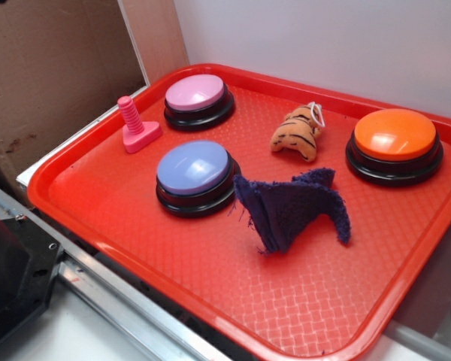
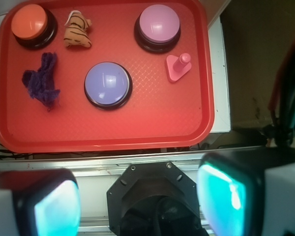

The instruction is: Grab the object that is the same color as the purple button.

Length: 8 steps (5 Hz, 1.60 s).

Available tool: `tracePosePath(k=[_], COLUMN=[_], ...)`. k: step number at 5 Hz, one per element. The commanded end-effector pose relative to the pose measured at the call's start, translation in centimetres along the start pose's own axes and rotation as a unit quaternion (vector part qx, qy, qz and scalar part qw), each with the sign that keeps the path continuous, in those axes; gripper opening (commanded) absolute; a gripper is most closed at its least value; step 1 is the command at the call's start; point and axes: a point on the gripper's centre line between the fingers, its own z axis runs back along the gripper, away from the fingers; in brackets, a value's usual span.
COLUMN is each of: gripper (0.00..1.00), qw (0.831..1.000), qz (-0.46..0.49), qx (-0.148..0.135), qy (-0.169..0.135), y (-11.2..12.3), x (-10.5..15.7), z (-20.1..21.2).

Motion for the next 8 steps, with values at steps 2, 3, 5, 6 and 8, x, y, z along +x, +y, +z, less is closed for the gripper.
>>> tracePosePath(k=[2,3,5,6,8], gripper=[1.00,1.00,1.00,1.00,1.00], qw=[0.999,0.996,0.980,0.980,0.986], qz=[-0.040,-0.087,-0.195,-0.185,-0.130], qx=[-0.035,-0.014,0.014,0.009,-0.011], qy=[-0.007,-0.010,0.041,0.075,0.099], y=[-2.7,-6.0,-11.7,-10.2,-7.7], x=[3.1,4.9,5.3,3.7,0.1], z=[-0.3,0.2,-4.0,-8.3,-13.2])
